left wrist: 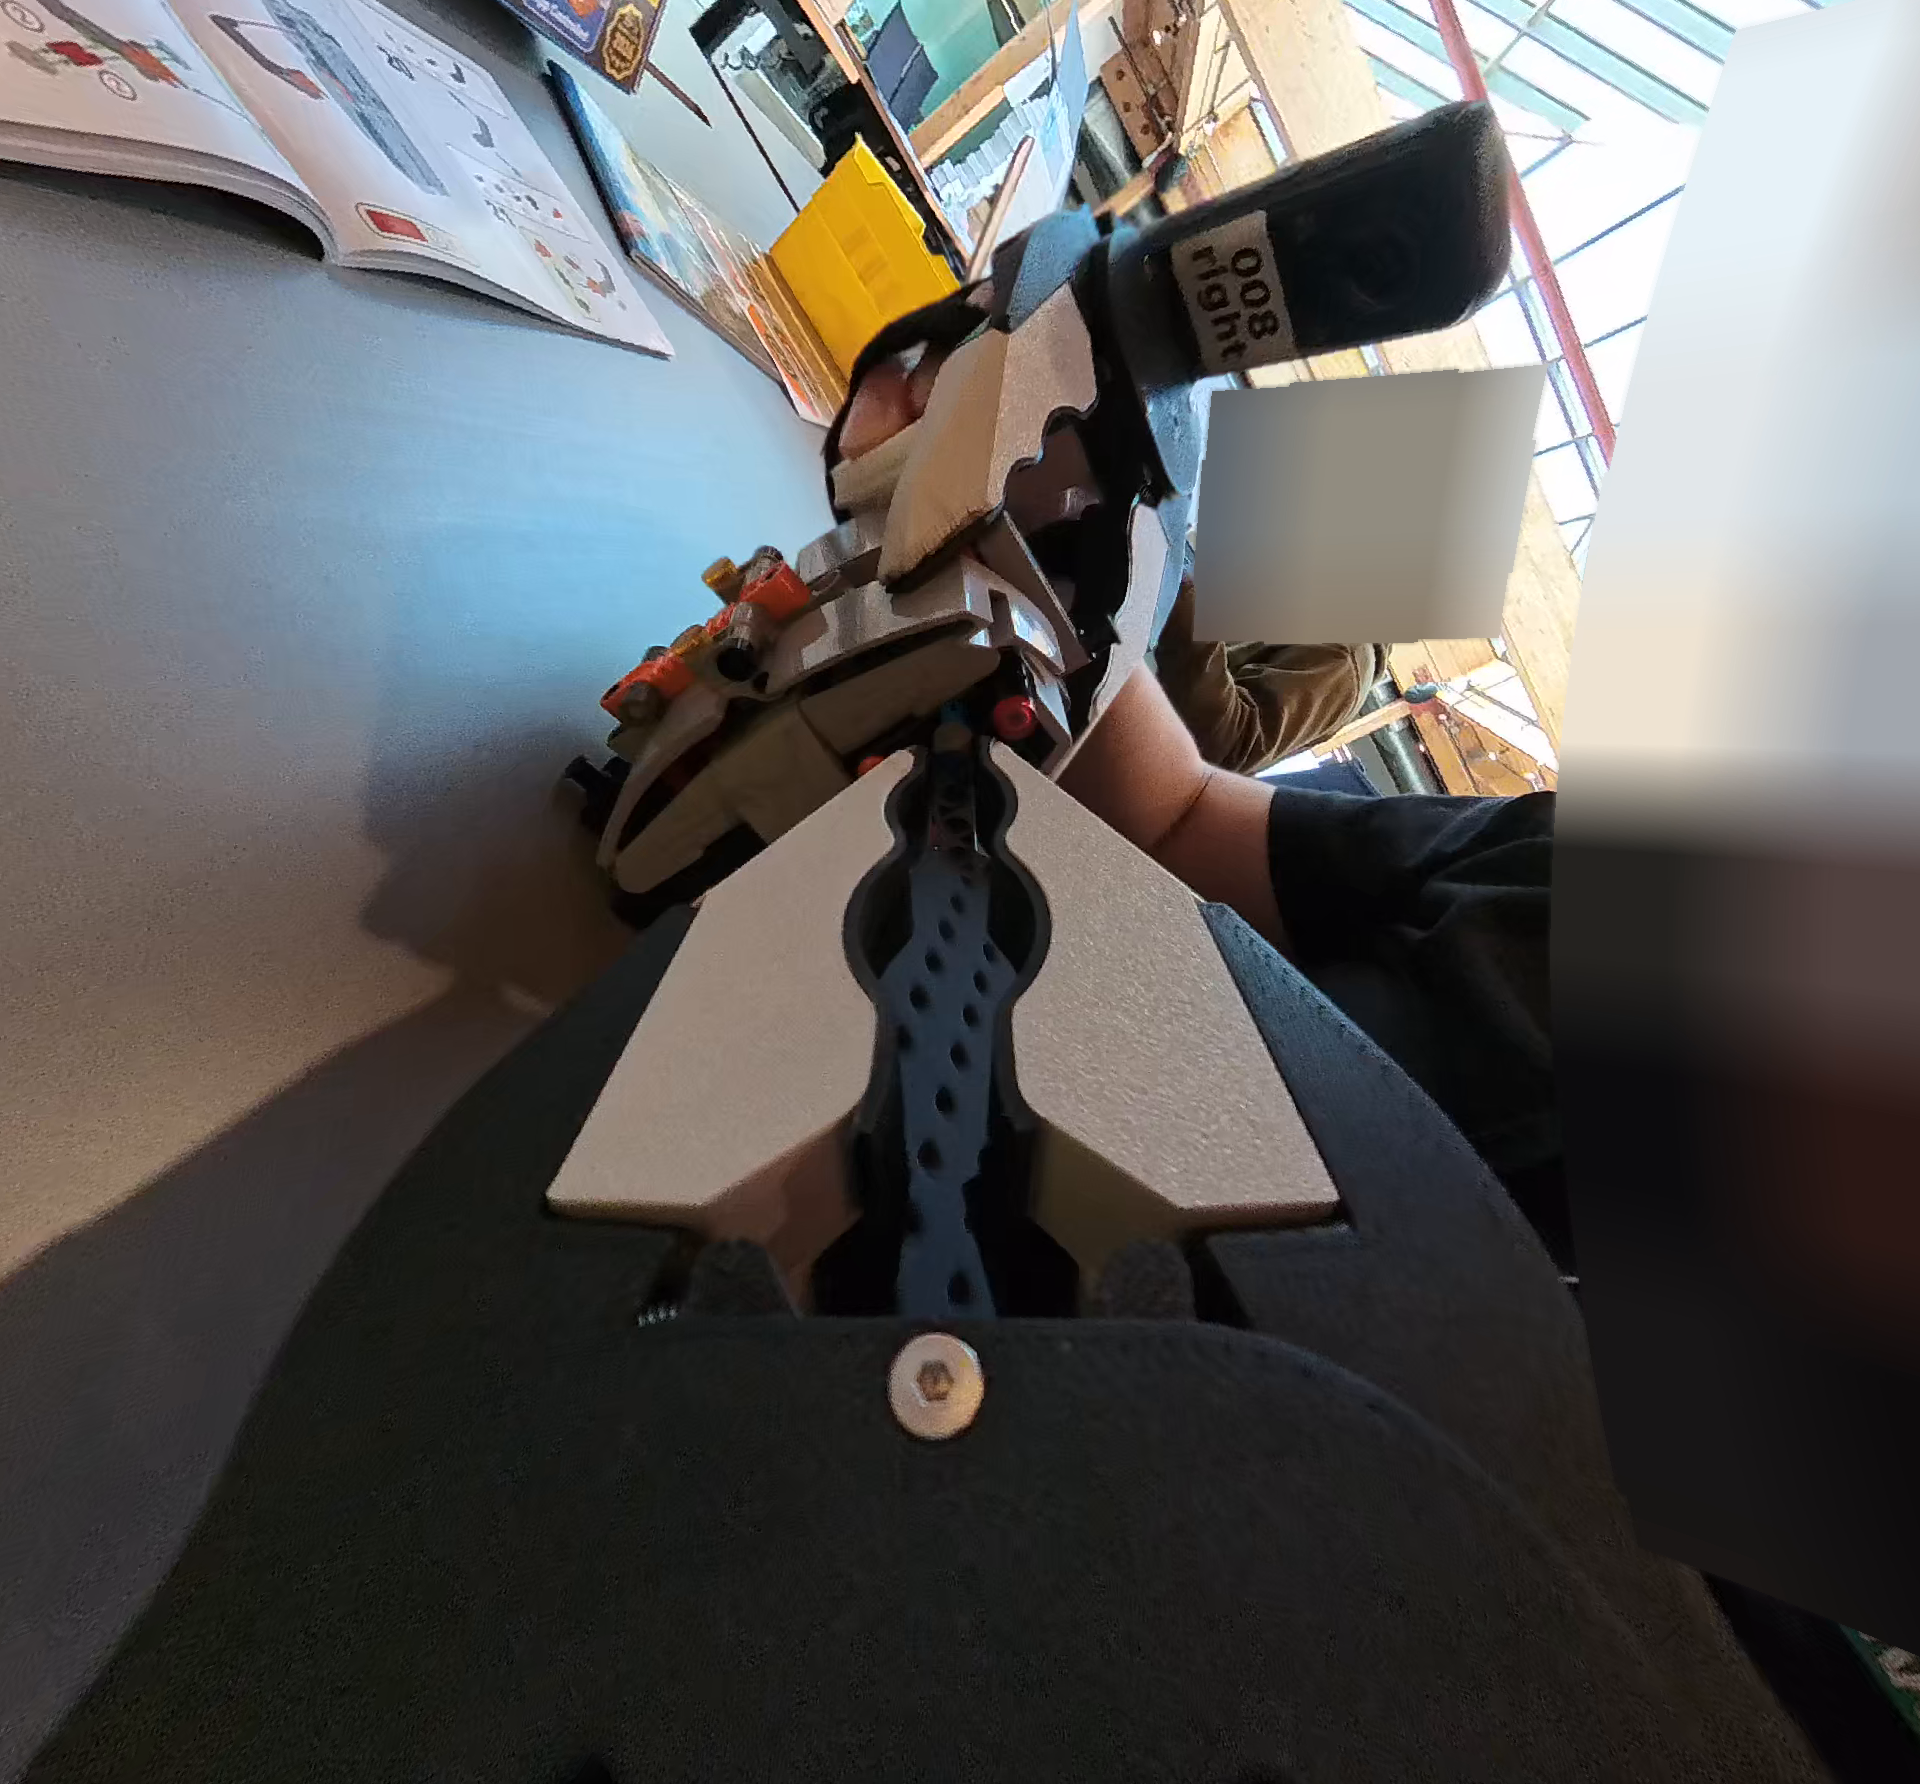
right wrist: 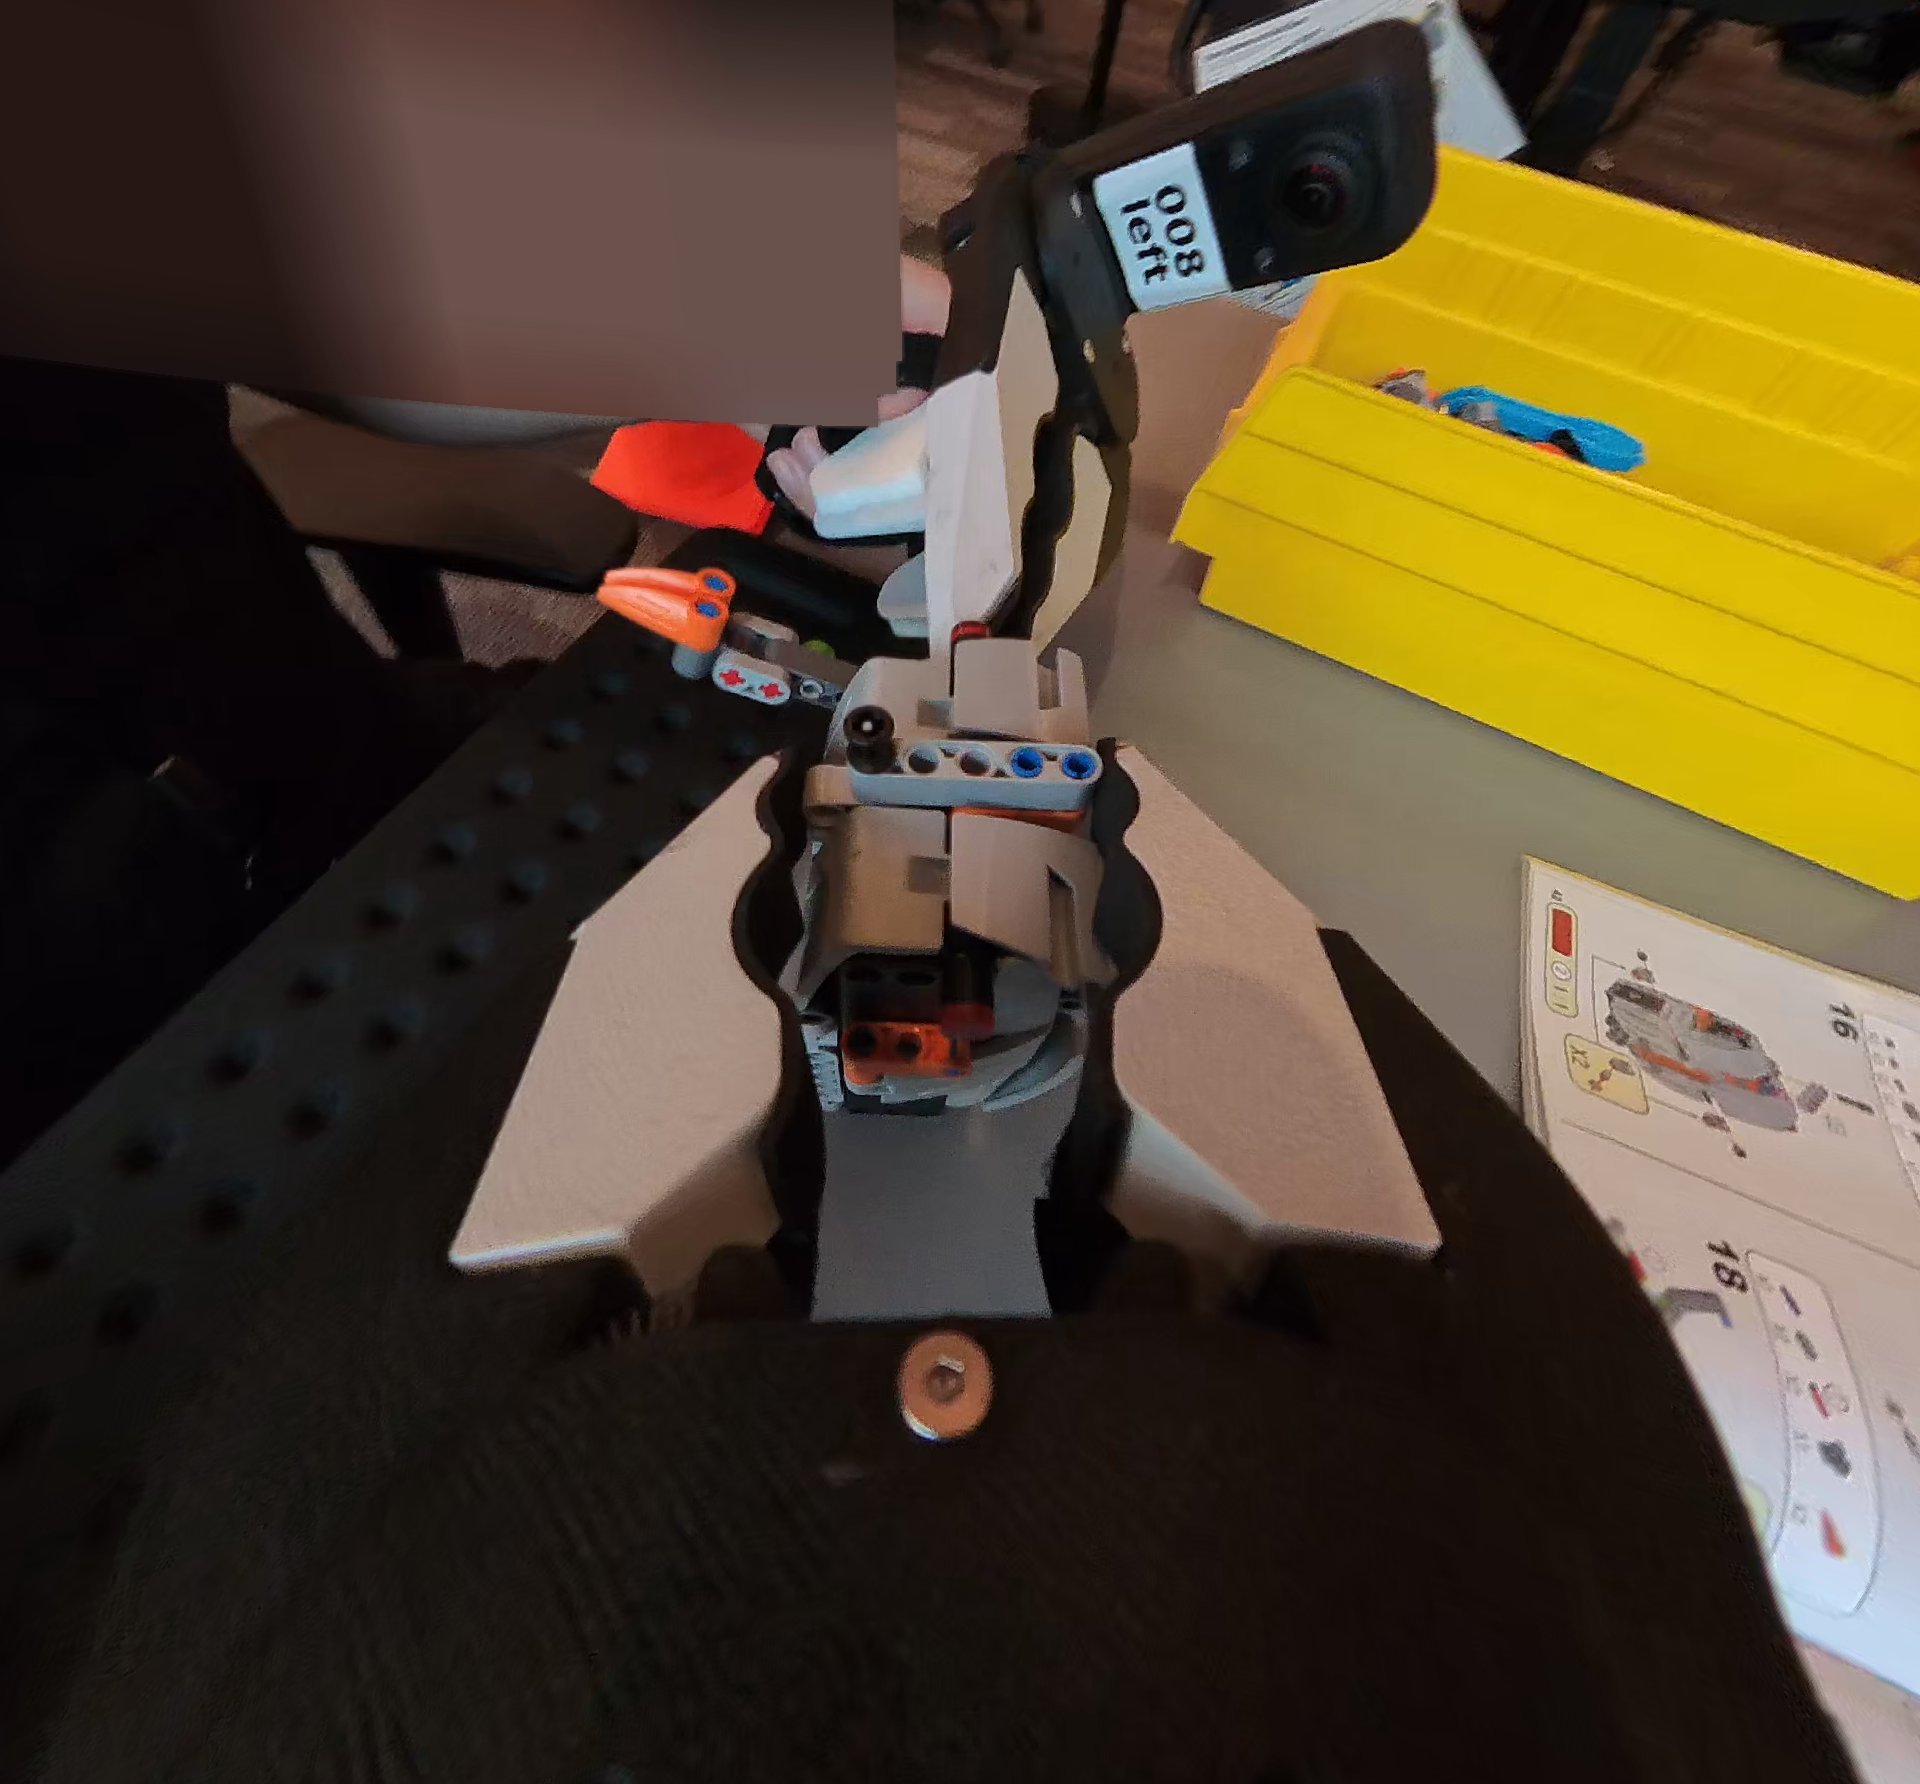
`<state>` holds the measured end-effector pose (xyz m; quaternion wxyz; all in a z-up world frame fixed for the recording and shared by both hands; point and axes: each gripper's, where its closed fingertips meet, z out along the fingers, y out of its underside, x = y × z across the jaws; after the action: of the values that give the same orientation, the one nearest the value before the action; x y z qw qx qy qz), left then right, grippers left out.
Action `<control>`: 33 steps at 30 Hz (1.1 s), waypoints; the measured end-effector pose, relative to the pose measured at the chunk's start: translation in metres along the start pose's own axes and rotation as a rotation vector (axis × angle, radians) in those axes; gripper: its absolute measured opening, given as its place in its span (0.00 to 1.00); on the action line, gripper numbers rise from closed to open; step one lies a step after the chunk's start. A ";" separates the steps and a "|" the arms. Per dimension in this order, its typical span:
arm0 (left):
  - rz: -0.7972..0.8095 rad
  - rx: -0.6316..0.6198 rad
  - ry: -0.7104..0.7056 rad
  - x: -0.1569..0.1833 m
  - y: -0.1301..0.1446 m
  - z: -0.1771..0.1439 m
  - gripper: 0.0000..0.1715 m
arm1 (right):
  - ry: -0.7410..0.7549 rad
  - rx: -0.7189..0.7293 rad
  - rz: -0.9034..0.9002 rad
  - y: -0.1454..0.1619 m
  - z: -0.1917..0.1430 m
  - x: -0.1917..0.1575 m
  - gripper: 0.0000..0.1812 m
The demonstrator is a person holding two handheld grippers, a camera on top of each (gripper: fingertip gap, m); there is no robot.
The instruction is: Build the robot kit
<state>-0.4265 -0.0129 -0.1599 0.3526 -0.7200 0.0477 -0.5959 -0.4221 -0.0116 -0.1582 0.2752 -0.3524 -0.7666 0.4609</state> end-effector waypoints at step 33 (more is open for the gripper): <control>0.097 0.404 -0.374 0.005 -0.001 0.009 0.03 | 0.559 -0.088 0.363 -0.027 -0.011 -0.038 0.18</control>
<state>-0.4177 -0.0105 -0.1560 0.5199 -0.7294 -0.1035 -0.4323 -0.3990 -0.0445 -0.1331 0.3728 -0.6076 -0.6051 0.3545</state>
